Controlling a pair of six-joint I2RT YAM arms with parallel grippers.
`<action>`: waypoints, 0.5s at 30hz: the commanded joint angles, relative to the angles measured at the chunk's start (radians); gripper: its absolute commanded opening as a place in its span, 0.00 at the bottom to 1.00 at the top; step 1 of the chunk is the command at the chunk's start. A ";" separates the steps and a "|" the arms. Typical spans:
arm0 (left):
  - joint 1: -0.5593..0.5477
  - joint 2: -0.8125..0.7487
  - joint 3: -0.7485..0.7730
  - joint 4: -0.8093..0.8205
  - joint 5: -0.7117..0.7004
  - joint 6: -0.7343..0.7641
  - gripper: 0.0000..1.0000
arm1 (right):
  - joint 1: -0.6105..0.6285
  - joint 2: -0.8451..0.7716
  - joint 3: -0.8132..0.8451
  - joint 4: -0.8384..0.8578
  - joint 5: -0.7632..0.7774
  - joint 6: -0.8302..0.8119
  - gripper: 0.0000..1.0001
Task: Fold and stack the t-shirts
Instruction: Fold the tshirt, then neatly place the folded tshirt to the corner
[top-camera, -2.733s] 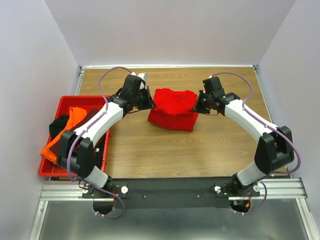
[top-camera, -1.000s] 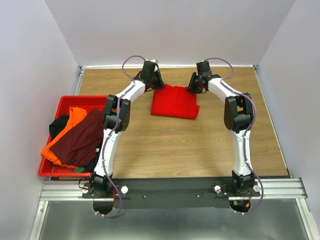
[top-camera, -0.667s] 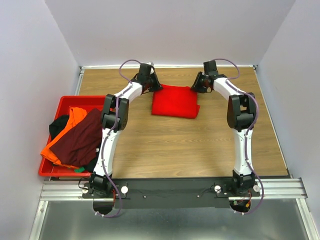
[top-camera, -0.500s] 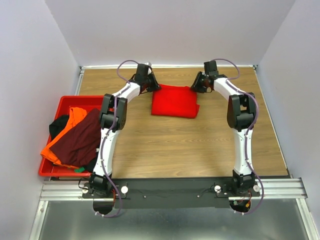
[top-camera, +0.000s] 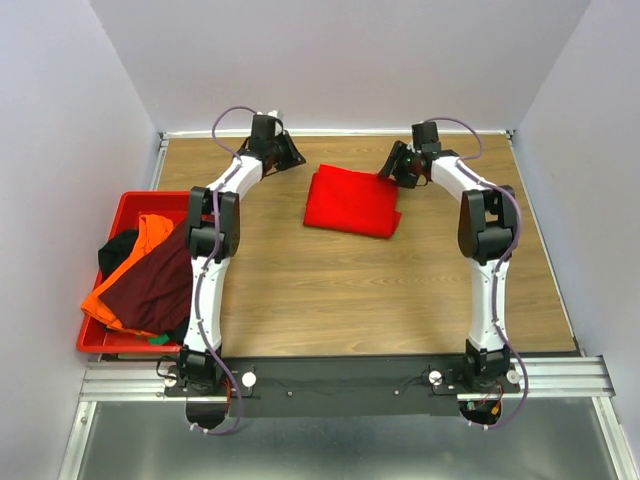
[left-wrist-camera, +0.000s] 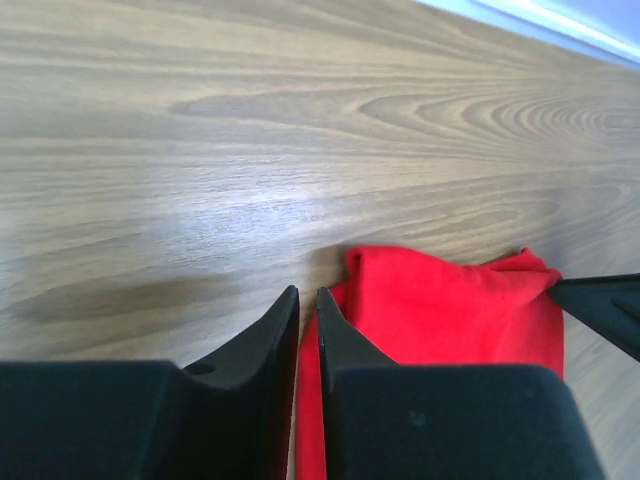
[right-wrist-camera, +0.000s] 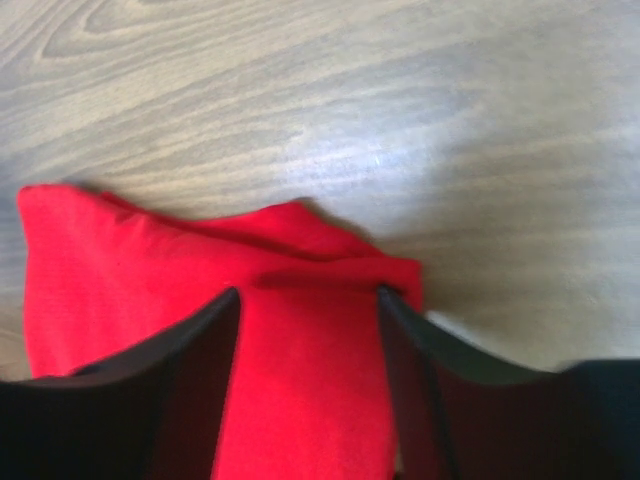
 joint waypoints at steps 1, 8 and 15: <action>-0.001 -0.138 -0.049 -0.006 -0.008 0.028 0.21 | -0.017 -0.086 -0.055 -0.046 0.029 -0.023 0.70; -0.012 -0.323 -0.302 0.048 -0.062 -0.001 0.24 | -0.020 -0.270 -0.251 -0.043 0.078 -0.012 0.81; -0.067 -0.428 -0.466 0.055 -0.117 -0.012 0.25 | -0.020 -0.393 -0.404 -0.023 0.098 0.014 0.82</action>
